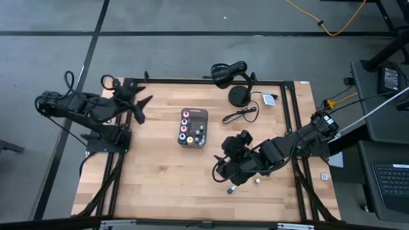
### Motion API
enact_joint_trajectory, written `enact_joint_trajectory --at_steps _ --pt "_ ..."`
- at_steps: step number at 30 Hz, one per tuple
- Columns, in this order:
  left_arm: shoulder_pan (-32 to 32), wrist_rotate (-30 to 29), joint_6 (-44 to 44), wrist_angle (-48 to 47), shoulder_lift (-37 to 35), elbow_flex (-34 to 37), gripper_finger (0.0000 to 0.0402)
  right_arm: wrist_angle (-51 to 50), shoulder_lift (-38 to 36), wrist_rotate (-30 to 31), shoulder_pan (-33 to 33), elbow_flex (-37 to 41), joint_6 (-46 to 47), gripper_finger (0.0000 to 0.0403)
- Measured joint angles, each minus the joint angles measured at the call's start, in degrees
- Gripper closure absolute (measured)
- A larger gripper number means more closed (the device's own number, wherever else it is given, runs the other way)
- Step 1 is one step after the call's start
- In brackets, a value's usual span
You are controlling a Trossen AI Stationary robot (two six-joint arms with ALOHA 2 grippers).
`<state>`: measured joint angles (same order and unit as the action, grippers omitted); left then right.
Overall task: Pick & Place food coloring
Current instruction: Put the top small black food coloring bottle into the gray transparent bin
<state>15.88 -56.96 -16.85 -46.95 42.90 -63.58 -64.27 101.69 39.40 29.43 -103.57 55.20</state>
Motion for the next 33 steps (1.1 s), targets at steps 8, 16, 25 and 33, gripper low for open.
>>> enact_joint_trajectory --at_steps 8,16,25,33 --pt "0.0 -3.2 -1.0 0.0 -11.5 12.9 0.0185 1.6 0.0 3.9 0.0 0.0 2.6 0.0061" --pt "0.0 3.6 -2.4 0.4 -22.9 22.2 0.0187 2.0 0.0 4.5 0.0 0.0 4.4 0.0061" --pt "0.0 -0.3 -1.3 6.4 -33.9 29.6 0.0188 2.1 0.6 4.7 -0.1 0.0 5.9 0.0061" --pt "0.0 -4.0 -0.4 15.3 -39.2 36.8 0.0189 3.3 1.4 4.7 -1.0 0.0 5.6 0.0061"
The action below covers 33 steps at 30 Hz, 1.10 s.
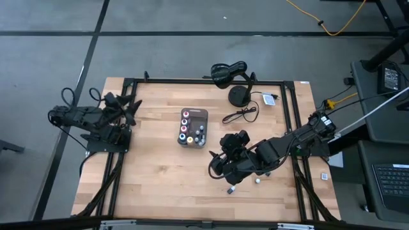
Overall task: Pick & Place food coloring
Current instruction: Put the top small black food coloring bottle into the gray transparent bin
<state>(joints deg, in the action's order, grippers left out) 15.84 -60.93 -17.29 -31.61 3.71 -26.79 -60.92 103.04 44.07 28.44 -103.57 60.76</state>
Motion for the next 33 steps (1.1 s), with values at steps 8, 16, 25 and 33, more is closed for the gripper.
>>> enact_joint_trajectory --at_steps 8,16,25,33 --pt "0.0 11.9 2.5 17.5 -1.0 12.7 0.0189 0.5 0.0 0.0 -0.9 0.0 -0.4 0.0061" --pt "-6.7 34.6 1.6 29.7 -0.9 19.7 0.019 0.9 0.0 -0.7 -0.8 0.0 -0.3 0.0061" --pt "-19.3 51.8 3.7 28.3 -0.8 19.9 0.019 2.1 0.0 -1.4 -0.8 0.0 0.2 0.0061" --pt "-28.9 56.4 10.3 27.0 -0.8 19.9 0.019 3.9 0.0 -3.7 -0.8 0.0 0.3 0.0061"
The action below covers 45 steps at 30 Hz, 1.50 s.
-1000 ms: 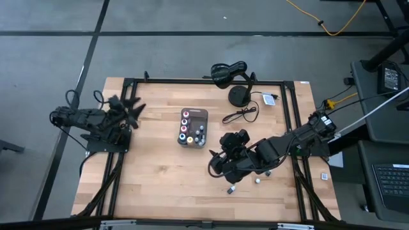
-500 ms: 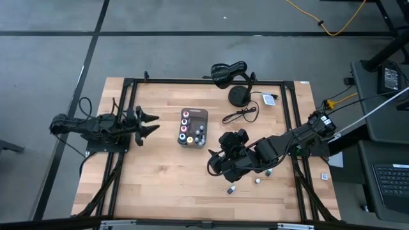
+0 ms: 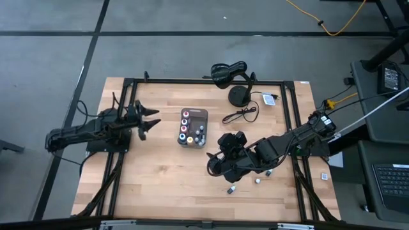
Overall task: Pick & Place food coloring
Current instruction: Put the top small black food coloring bottle into the gray transparent bin
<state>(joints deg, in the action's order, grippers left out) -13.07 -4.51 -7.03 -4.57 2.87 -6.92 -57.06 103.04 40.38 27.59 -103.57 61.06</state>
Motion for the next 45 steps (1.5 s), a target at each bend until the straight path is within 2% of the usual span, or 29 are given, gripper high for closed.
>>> enact_joint_trajectory --at_steps 4,10,21,25,31,36,45 --pt "-2.5 -1.7 1.9 -3.1 0.0 0.0 0.019 0.4 0.0 0.0 0.0 0.0 0.0 0.0061" --pt "-4.6 -7.5 2.5 -3.0 0.0 0.0 0.019 0.3 0.0 0.0 0.0 0.0 0.0 0.0061" --pt "-4.8 -4.1 3.0 -0.3 -0.8 3.6 0.019 0.3 0.0 0.0 0.0 0.0 0.0 0.0061" --pt "-5.1 -6.3 5.7 1.2 -0.8 3.6 0.019 0.3 0.0 0.0 0.0 0.0 0.0 0.0061" --pt "-5.8 -6.0 3.3 0.8 0.6 4.3 0.019 0.2 0.0 0.1 0.0 0.0 -0.1 0.0061" --pt "-5.8 -7.8 7.2 1.0 1.2 4.3 0.019 0.0 0.0 0.5 0.0 0.0 -0.3 0.0061" --pt "-5.8 -7.8 4.8 1.0 1.2 4.3 0.019 -0.2 0.0 0.5 0.0 0.0 -1.3 0.0061"
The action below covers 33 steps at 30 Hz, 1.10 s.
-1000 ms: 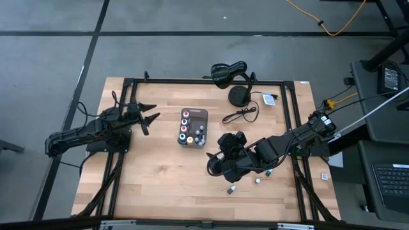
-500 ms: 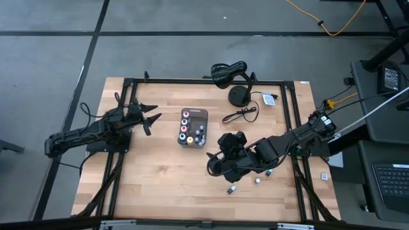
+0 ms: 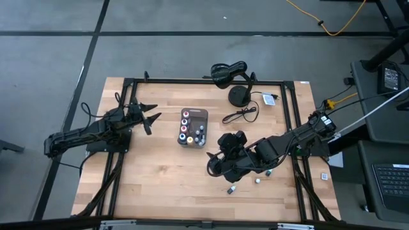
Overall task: Pick & Place food coloring
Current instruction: Put the top small black food coloring bottle into the gray transparent bin
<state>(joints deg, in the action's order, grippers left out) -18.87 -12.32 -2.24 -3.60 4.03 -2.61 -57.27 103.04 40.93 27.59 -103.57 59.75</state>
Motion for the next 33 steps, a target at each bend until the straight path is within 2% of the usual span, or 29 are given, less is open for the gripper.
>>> enact_joint_trajectory --at_steps 12,19,21,28,33 --pt "-0.4 -0.1 0.0 2.7 -4.0 0.1 0.019 -8.1 3.0 -3.7 -0.3 0.0 4.9 0.0061" --pt "-0.4 -0.5 0.0 1.8 -4.0 0.4 0.019 -23.1 6.5 -8.4 -0.9 0.0 22.8 0.0061" --pt "-0.4 -0.5 0.0 2.2 -4.0 0.4 0.019 -25.2 6.7 -9.7 -0.8 0.1 25.5 0.0061" --pt "-0.4 -0.5 0.0 2.1 -4.0 0.4 0.019 -26.6 6.9 -14.9 -0.9 0.1 25.5 0.0061" --pt "-0.4 -0.5 0.0 2.1 -4.0 0.4 0.019 -32.3 6.9 -17.0 -1.3 0.1 24.5 0.0061"
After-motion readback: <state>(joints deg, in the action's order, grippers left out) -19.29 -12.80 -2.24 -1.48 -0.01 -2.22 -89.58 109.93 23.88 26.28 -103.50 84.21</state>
